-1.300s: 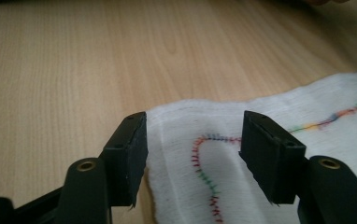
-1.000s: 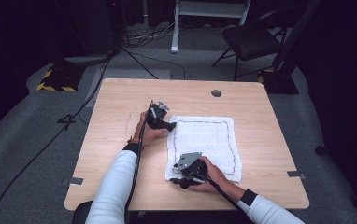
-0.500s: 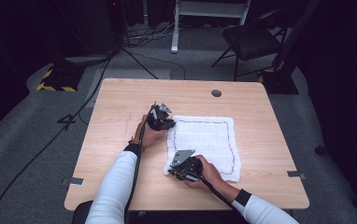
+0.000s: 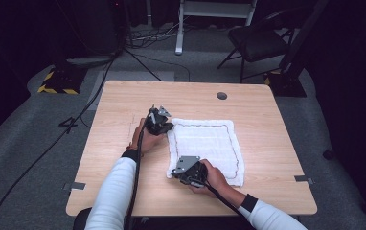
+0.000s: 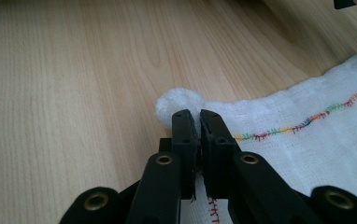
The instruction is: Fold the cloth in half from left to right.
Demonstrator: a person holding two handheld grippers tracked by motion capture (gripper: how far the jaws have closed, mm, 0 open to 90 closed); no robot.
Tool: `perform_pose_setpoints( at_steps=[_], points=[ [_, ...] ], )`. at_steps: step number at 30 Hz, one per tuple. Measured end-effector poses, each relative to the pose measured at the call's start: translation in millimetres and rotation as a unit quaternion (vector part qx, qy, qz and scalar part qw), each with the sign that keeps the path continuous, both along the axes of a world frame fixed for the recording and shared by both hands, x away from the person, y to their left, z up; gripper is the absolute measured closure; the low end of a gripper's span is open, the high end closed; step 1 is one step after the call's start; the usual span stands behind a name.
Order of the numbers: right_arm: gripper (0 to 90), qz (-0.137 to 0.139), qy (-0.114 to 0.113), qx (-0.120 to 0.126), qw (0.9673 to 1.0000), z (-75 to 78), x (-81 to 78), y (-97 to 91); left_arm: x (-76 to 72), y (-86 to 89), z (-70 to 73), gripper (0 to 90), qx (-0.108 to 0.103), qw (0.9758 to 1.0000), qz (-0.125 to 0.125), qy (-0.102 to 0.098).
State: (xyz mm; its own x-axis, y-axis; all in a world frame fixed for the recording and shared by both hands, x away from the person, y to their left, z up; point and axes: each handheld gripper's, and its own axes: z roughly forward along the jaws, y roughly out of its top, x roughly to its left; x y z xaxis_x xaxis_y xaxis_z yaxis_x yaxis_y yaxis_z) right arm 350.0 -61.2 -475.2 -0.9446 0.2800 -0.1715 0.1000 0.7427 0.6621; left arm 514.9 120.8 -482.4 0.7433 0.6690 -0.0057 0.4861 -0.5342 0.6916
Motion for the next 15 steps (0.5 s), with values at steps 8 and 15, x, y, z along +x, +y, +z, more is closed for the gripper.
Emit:
perform_pose_setpoints(
  at_steps=[8,15],
  points=[
    [85.2,0.016,-0.008,0.009,0.9998,7.4,-5.8,8.3,-12.0,26.3,11.9,86.7,-0.004,0.9999,0.013,-0.001],
    [85.2,0.018,-0.016,0.022,0.9995,14.6,-8.0,13.6,-16.9,33.0,21.1,86.6,-0.019,0.9996,0.021,-0.011]
  ],
)
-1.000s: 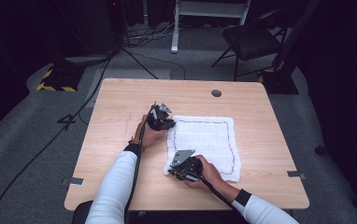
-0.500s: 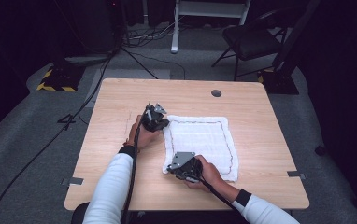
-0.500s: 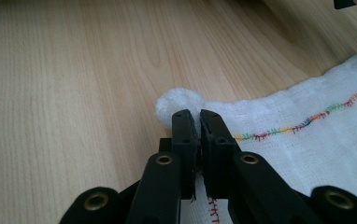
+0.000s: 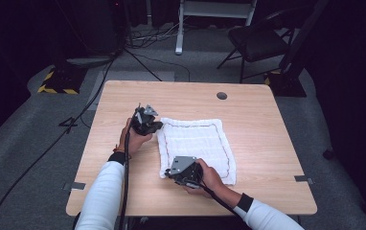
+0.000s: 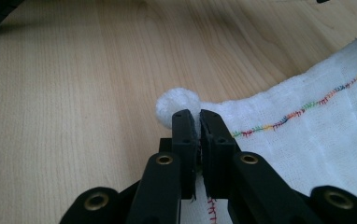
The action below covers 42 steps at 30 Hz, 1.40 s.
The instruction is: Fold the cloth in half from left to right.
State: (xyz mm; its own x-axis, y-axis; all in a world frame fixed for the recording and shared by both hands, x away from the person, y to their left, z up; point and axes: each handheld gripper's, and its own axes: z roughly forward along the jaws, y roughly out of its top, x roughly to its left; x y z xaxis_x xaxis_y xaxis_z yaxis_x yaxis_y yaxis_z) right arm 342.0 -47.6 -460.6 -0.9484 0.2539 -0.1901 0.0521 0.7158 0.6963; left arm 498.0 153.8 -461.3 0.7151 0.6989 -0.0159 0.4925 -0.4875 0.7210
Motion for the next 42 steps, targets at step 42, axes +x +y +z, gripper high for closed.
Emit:
perform_pose_setpoints(
  at_steps=[42],
  points=[
    [85.0,-0.150,0.006,0.046,0.9875,23.3,-2.6,-172.2,32.6,-180.5,17.2,86.7,0.009,0.9945,-0.094,-0.046]
  ],
)
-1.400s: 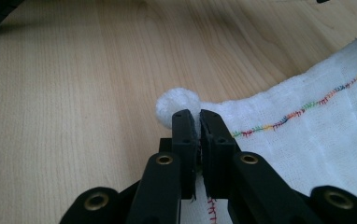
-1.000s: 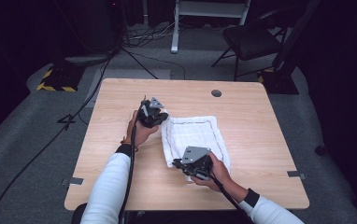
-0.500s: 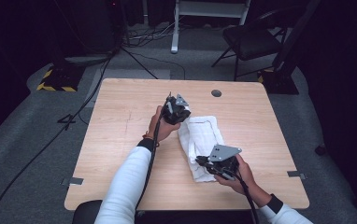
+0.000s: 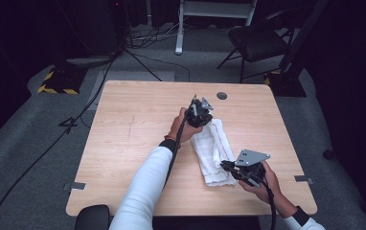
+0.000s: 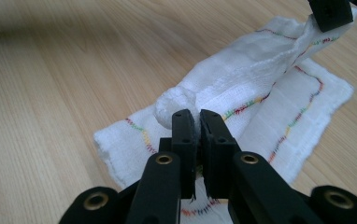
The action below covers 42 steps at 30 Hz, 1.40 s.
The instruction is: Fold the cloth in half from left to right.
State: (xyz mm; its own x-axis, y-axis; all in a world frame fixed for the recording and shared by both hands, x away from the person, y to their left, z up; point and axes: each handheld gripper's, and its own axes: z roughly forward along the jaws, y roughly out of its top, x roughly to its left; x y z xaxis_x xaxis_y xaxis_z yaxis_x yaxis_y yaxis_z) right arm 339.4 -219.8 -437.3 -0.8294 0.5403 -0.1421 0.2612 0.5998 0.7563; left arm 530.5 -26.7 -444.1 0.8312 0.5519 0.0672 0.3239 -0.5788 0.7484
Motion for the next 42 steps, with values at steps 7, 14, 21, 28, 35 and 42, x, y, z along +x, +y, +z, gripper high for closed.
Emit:
perform_pose_setpoints(
  at_steps=[7,14,21,28,35,42],
  points=[
    [84.5,-0.022,0.008,-0.003,0.9997,-4.8,-2.4,-21.7,2.2,-24.9,-8.9,84.1,0.005,0.9999,-0.009,0.005],
    [70.8,-0.043,0.032,-0.019,0.9984,-17.6,-5.9,-39.9,-8.2,-27.8,-8.4,64.0,-0.002,0.9995,-0.026,0.016],
    [55.2,-0.072,0.030,-0.004,0.9970,-15.0,-2.8,-53.8,-42.2,-5.6,3.9,34.4,0.011,0.9994,-0.031,0.011],
    [51.0,-0.091,0.003,0.012,0.9957,-2.4,4.9,-63.5,-90.4,14.2,1.4,26.2,0.022,0.9972,-0.071,0.004],
    [46.4,-0.076,0.017,-0.031,0.9965,-21.1,36.9,-52.9,-134.1,0.1,-15.6,26.0,0.043,0.9906,-0.129,0.013],
    [43.2,-0.059,0.048,-0.045,0.9961,-37.6,44.6,-45.8,-151.4,3.9,-42.2,28.2,0.083,0.9856,-0.147,0.006]
  ],
)
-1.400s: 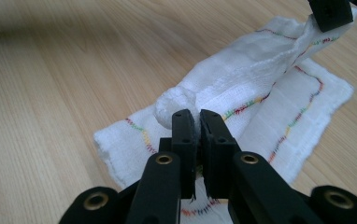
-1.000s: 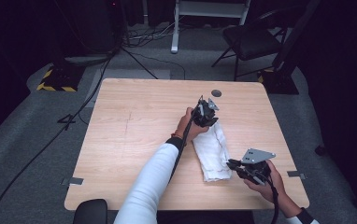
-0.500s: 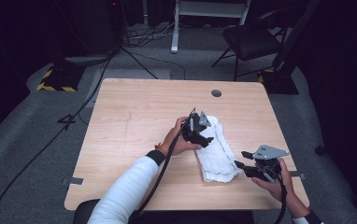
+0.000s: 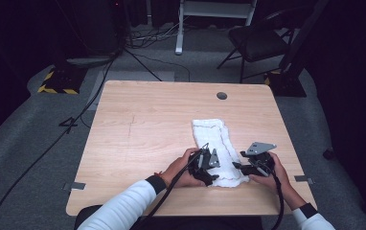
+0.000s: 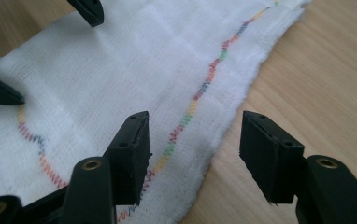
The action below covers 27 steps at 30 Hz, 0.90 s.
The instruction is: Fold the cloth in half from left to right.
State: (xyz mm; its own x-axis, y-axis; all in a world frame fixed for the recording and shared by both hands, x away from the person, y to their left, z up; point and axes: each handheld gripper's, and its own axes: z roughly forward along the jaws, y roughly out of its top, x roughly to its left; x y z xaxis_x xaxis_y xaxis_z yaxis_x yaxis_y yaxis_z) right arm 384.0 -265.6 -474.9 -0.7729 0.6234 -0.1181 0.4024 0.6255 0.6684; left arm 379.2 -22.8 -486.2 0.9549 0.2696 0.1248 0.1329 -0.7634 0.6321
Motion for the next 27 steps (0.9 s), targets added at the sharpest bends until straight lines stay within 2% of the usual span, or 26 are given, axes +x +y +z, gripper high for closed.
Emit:
perform_pose_setpoints(
  at_steps=[4,8,13,15,17,19,21,23,25,27],
  points=[
    [42.5,0.015,0.009,-0.003,0.9998,-4.6,-3.5,2.3,-1.9,11.3,-2.9,28.6,-0.012,0.9998,0.008,0.015],
    [43.1,0.035,0.018,-0.009,0.9992,-10.7,-10.5,12.6,-10.4,25.7,-4.5,28.9,-0.018,0.9996,0.012,0.016],
    [43.0,0.060,0.029,0.003,0.9978,-11.9,-22.7,24.6,-23.8,46.4,-7.1,28.9,-0.038,0.9978,0.026,0.047],
    [40.0,0.069,0.034,0.000,0.9970,-11.2,-26.4,29.3,-29.7,52.7,-4.0,26.1,-0.042,0.9973,0.028,0.054],
    [39.1,0.069,0.030,-0.001,0.9972,-7.0,-29.2,32.1,-33.4,58.8,3.1,23.7,-0.053,0.9969,0.029,0.050],
    [39.6,0.063,0.027,0.024,0.9974,0.4,-28.9,29.7,-34.3,65.7,10.5,23.4,-0.068,0.9959,0.042,0.043],
    [41.2,0.053,0.015,0.029,0.9980,7.6,-26.3,26.8,-31.1,72.1,17.5,23.0,-0.068,0.9960,0.052,0.027],
    [42.9,0.045,-0.002,0.030,0.9985,17.0,-19.6,23.9,-23.5,77.8,27.1,23.4,-0.086,0.9939,0.067,0.015],
    [43.8,0.033,-0.010,0.049,0.9982,27.8,-8.5,19.6,-11.9,79.4,36.4,23.6,-0.092,0.9928,0.078,-0.003],
    [44.8,0.018,-0.025,0.047,0.9984,34.5,5.4,18.5,4.8,79.6,42.9,23.5,-0.095,0.9913,0.091,-0.004]
  ],
)
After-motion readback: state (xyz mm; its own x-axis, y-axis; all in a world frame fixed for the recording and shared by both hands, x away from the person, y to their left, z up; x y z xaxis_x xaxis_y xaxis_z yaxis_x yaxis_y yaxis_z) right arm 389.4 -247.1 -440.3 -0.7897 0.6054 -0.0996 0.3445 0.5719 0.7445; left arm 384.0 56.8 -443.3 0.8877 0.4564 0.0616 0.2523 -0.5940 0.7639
